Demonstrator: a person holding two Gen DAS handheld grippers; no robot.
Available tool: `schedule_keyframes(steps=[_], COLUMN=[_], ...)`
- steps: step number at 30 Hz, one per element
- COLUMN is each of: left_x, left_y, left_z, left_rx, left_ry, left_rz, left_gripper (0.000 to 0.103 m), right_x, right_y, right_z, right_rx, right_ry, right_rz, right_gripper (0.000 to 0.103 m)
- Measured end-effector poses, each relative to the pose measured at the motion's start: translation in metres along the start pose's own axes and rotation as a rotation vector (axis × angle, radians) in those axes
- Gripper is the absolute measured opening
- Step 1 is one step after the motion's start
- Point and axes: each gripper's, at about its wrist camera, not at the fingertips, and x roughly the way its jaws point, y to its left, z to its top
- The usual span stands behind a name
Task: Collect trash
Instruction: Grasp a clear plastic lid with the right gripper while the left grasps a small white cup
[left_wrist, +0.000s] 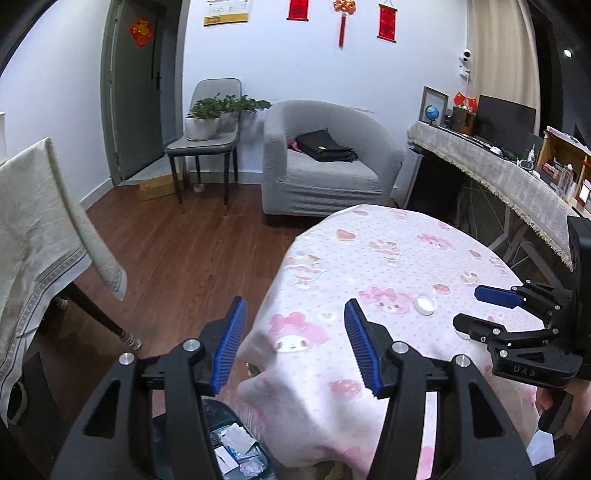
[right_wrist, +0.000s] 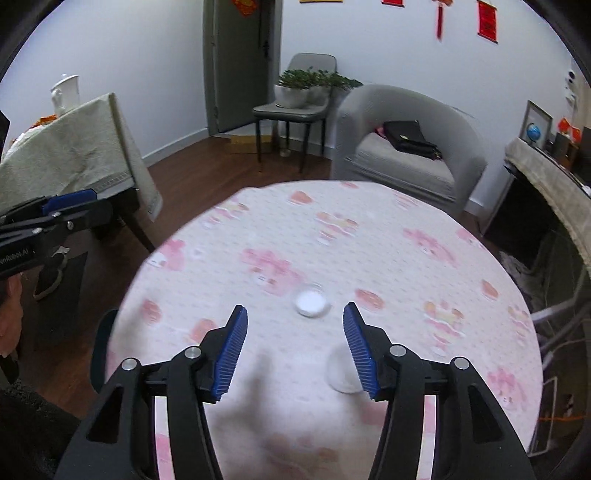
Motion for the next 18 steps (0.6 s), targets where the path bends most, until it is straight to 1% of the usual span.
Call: schedule_keyframes(steps=[5,10,12,15,16,18], left_x=[0.018,0.035,0.044,0.056,0.06,0.066], left_y=[-0.018,-0.037,-0.046,-0.057,-0.062,-0.069], left_z=[0.0,0.0,-0.001,-0.003,-0.003,-0.003], left_rx=[0.022,0.042,0.055,0.061,0.058,0.055], left_ry=[0.02,0.043,0.058,0.077,0.084,0.095], left_rz=[-0.019,-0.041,-0.05,-0.069,-0.08,-0.095], left_gripper=[0.059,0.06,0.061,0.061,0.061,0.061], right_x=[0.008,0.023,0.029,0.034,0.035,0.035], right_y=[-0.02,-0.034,-0.037,-0.042,-0.043,-0.045], right_z=[-0.004,-0.016,-0.019,-0.024,-0.025,-0.027], right_rx=[0.025,0.046,0.04,0.052,0.057,0.052], right_ry=[0.022,0.07,0.087,0.105,0.108,0.112], right_rz=[-0.014,-0.011,-0.014,-0.006,0.007,0.012], right_gripper=[0.055,0.055,0.049,0.045,0.041,0.04])
